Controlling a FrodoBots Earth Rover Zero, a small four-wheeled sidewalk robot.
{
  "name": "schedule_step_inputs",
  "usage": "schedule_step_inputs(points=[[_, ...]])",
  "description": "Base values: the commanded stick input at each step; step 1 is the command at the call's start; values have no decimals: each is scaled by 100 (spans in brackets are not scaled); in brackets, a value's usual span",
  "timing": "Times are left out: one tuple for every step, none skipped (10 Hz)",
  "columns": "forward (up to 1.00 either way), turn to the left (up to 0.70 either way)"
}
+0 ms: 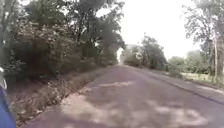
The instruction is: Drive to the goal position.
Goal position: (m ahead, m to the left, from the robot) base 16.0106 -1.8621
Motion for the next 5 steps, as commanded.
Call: schedule_step_inputs(points=[[70,-1],[70,-1],[70,-1],[70,-1],[70,-1]])
